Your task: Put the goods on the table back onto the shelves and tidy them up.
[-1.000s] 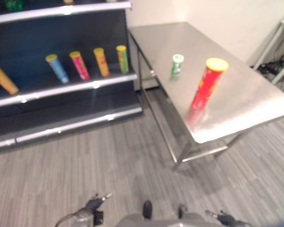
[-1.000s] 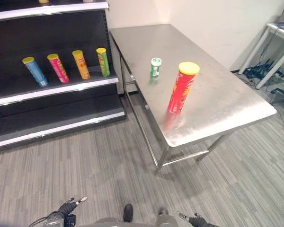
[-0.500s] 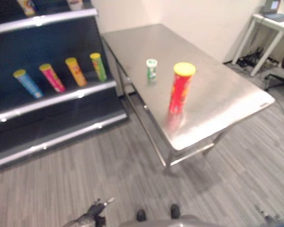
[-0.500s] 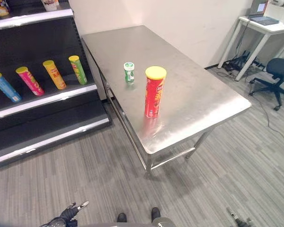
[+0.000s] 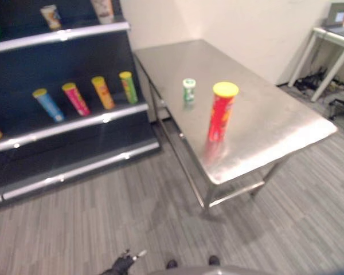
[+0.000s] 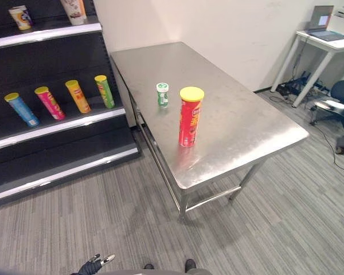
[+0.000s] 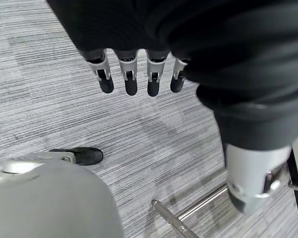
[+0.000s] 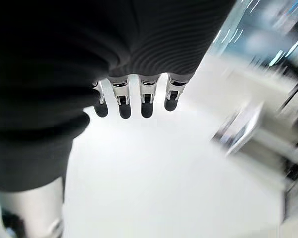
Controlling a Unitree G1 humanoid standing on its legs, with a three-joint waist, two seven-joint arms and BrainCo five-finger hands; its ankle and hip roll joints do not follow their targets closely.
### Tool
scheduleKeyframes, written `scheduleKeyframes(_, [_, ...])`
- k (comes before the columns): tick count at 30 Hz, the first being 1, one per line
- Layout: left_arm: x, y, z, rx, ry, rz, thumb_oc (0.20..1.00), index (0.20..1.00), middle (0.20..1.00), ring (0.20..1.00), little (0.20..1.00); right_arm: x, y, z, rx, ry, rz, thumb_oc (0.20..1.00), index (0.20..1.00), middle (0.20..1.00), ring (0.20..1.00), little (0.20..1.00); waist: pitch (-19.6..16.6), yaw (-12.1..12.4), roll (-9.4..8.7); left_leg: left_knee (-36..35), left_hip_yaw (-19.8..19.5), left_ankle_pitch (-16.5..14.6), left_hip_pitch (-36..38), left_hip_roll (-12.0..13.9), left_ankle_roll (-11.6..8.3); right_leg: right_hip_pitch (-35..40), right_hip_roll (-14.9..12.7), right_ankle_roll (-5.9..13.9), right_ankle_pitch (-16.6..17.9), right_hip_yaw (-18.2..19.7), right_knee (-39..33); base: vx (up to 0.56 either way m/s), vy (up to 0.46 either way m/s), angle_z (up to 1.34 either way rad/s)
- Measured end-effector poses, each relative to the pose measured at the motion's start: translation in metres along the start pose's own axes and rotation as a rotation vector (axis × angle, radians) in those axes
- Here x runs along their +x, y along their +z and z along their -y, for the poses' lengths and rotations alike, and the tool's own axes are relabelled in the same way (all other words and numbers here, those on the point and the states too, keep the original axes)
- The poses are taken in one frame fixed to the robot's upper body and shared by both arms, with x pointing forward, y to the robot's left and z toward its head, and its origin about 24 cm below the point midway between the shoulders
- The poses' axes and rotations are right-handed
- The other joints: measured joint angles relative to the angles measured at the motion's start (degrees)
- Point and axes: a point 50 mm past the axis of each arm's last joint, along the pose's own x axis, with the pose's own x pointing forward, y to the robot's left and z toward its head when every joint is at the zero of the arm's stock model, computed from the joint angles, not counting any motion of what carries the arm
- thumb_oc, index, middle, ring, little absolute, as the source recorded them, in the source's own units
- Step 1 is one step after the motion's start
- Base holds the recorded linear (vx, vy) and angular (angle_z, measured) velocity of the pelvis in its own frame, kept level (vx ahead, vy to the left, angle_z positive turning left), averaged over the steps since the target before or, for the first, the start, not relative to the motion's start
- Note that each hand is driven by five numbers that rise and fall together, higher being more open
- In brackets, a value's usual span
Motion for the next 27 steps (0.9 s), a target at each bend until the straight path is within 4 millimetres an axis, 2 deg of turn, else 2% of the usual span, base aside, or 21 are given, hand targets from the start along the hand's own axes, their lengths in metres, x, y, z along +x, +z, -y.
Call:
scheduleKeyframes(2, [0.0,0.001,0.001,0.007,-0.01,0.004,1.0,1.0,1.0,1.0,1.0,0.014,0.008,-0.01,-0.028,0.099,0.0,1.0,1.0,1.0,1.0,1.0,0.1,1.0,0.23,0.0,-1.0,0.2,-0.3,0.0,-0.3,0.3,0.0,-0.01,0.0,-1.3,0.0,0.0,-0.058,0.27])
scheduleKeyframes(4, [0.0,0.001,0.0,0.005,-0.01,0.005,1.0,1.0,1.0,1.0,1.0,0.02,0.016,-0.014,-0.026,0.137,0.023,1.0,1.0,1.0,1.0,1.0,0.1,2.1,0.29,0.0,-2.3,0.3,-0.3,0.0,-0.45,0.7,0.0,-0.08,-0.3,-2.5,0.0,-0.01,-0.087,0.35])
scheduleKeyframes(7, [-0.002,-0.006,0.001,0.0,-0.011,-0.009,1.0,1.0,1.0,1.0,1.0,0.03,0.035,-0.02,-0.021,0.187,0.078,1.0,1.0,1.0,1.0,1.0,0.5,2.1,0.9,0.0,-4.0,0.7,-1.1,-0.1,-1.04,0.8,0.0,-0.2,-0.8,-4.5,0.0,-0.01,-0.064,0.34])
scheduleKeyframes(10, [-0.003,-0.009,0.001,-0.002,-0.01,-0.018,1.0,1.0,1.0,1.0,1.0,0.031,0.043,-0.023,-0.02,0.217,0.11,1.0,1.0,1.0,1.0,1.0,0.6,2.7,1.27,0.0,-5.5,0.9,-1.6,-0.1,-1.34,1.0,0.1,-0.55,-1.1,-6.1,0.2,0.0,-0.063,0.28])
scheduleKeyframes(17, [-0.004,-0.015,0.005,-0.009,-0.018,-0.035,1.0,1.0,1.0,1.0,1.0,0.041,0.064,-0.058,-0.088,0.405,0.152,1.0,1.0,1.0,1.0,1.0,1.5,3.0,2.48,0.0,-6.7,1.5,-2.0,0.0,-2.29,1.2,0.2,-0.62,-1.5,-7.6,0.0,0.0,-0.042,0.12])
scheduleKeyframes(24, [-0.004,-0.02,0.005,-0.026,-0.011,-0.057,1.0,1.0,1.0,1.0,1.0,0.054,0.047,-0.072,-0.156,0.417,0.042,1.0,1.0,1.0,1.0,1.0,1.7,4.7,2.27,0.0,-7.0,1.4,-2.1,0.1,-2.48,1.4,0.4,-0.42,-1.7,-7.9,0.3,0.0,-0.007,0.01])
scheduleKeyframes(27, [-0.004,-0.021,0.004,-0.051,-0.006,-0.059,1.0,1.0,1.0,1.0,1.0,0.057,0.05,-0.075,-0.151,0.415,0.047,1.0,1.0,1.0,1.0,1.0,1.7,4.6,2.19,0.0,-7.2,1.4,-2.0,0.1,-2.48,1.5,0.4,-0.66,-1.6,-8.1,0.3,0.02,-0.005,0.04])
